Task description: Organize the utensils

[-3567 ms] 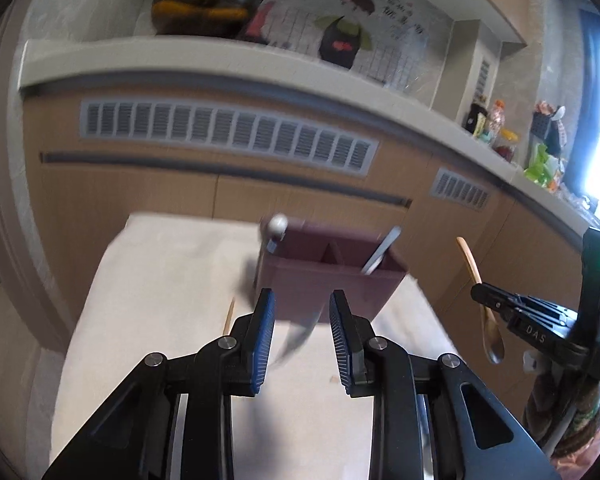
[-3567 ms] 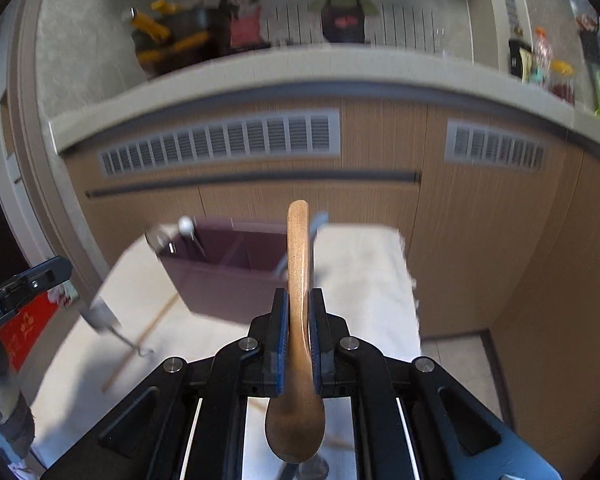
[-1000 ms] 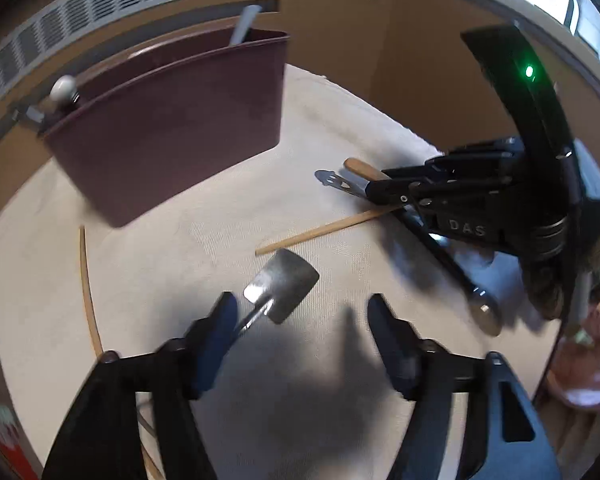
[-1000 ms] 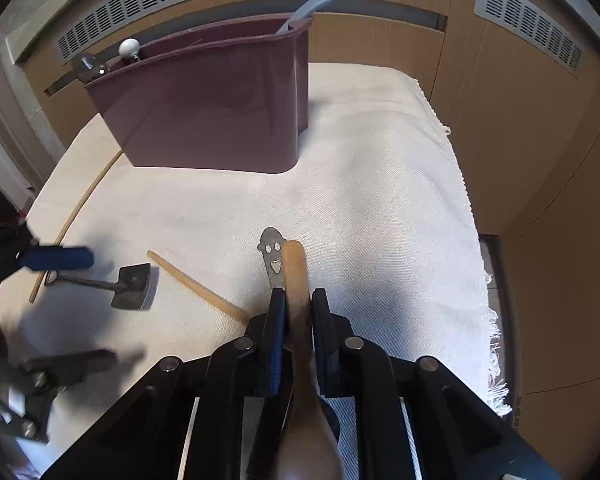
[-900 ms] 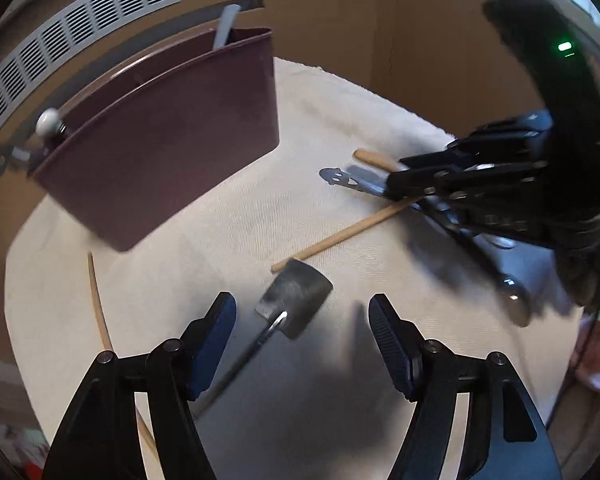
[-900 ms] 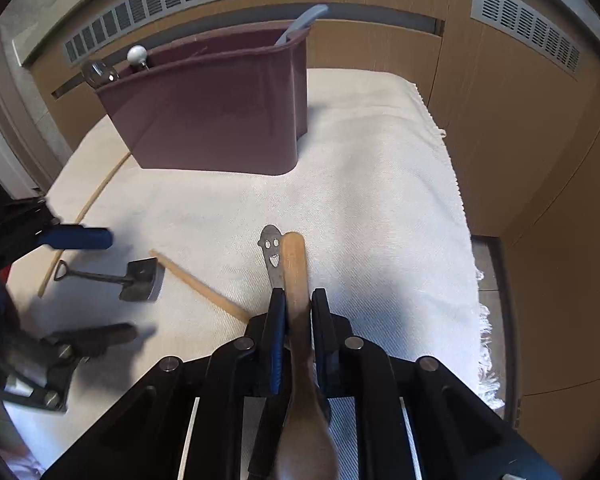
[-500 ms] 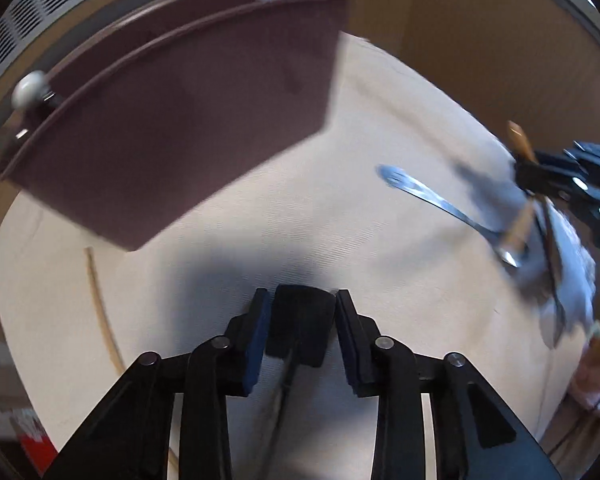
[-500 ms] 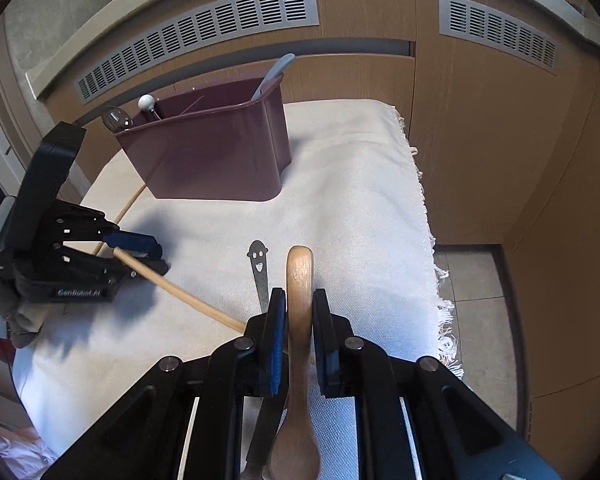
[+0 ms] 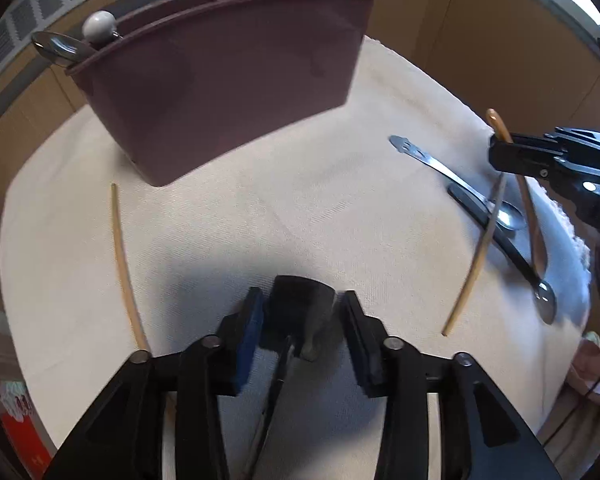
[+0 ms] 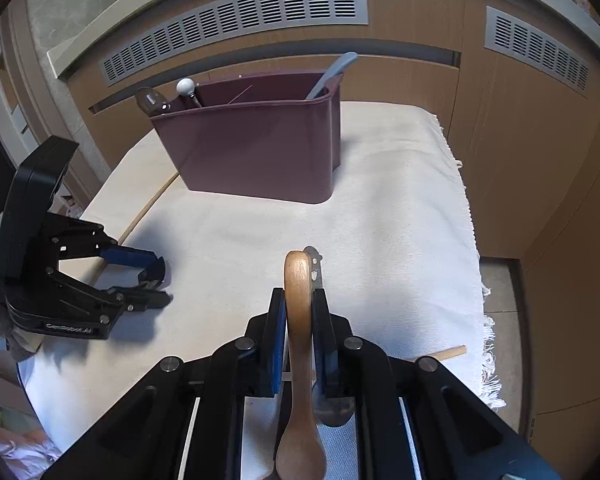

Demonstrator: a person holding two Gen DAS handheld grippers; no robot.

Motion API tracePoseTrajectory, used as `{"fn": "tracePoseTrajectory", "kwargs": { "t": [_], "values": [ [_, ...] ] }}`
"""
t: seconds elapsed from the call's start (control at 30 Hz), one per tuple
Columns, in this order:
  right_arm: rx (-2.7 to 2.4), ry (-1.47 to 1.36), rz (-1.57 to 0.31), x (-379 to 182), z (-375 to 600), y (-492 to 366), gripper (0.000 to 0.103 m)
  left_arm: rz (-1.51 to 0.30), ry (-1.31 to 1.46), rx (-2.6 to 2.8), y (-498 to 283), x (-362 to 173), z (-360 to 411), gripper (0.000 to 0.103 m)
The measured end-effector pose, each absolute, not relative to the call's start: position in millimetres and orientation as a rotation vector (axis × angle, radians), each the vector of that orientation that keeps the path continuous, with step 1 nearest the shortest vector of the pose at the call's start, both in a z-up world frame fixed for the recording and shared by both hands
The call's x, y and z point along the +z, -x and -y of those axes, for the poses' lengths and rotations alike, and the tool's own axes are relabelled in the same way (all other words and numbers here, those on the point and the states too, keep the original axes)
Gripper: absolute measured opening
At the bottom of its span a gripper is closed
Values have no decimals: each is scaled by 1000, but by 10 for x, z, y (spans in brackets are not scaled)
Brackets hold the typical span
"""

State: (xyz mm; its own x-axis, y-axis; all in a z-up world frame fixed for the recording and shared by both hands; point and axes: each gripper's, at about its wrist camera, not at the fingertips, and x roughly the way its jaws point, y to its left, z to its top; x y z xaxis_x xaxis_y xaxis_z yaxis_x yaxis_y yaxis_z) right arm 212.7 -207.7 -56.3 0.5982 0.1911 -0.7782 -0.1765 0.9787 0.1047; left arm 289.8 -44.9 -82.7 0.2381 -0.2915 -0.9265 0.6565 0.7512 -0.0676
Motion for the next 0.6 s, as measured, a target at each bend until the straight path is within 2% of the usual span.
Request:
{"fn": "tracePoseTrajectory", "kwargs": {
  "t": [0.03, 0.17, 0.23, 0.3, 0.43, 0.6],
  "values": [
    [213, -14, -905, -562, 2075, -2115, 11, -1177, -373, -689, -2888, -817, 440, 52],
    [206, -30, -902, -534, 2144, -2043, 11, -1168, -437, -648, -2792, -815, 515, 51],
    [197, -47, -891, -498, 2199, -1997, 11, -1160, -409, -633, -2827, -836, 613, 37],
    [191, -47, -874, -448, 2231, -1962, 11, -1153, -310, -613, -2836, -817, 493, 34],
    [181, -46, -835, -344, 2259, -1882, 11, -1029, -162, -526, -2706, -706, 258, 34],
    [187, -49, -794, -213, 2217, -1856, 11, -843, -1, -437, -2350, -271, 30, 34]
  ]
}}
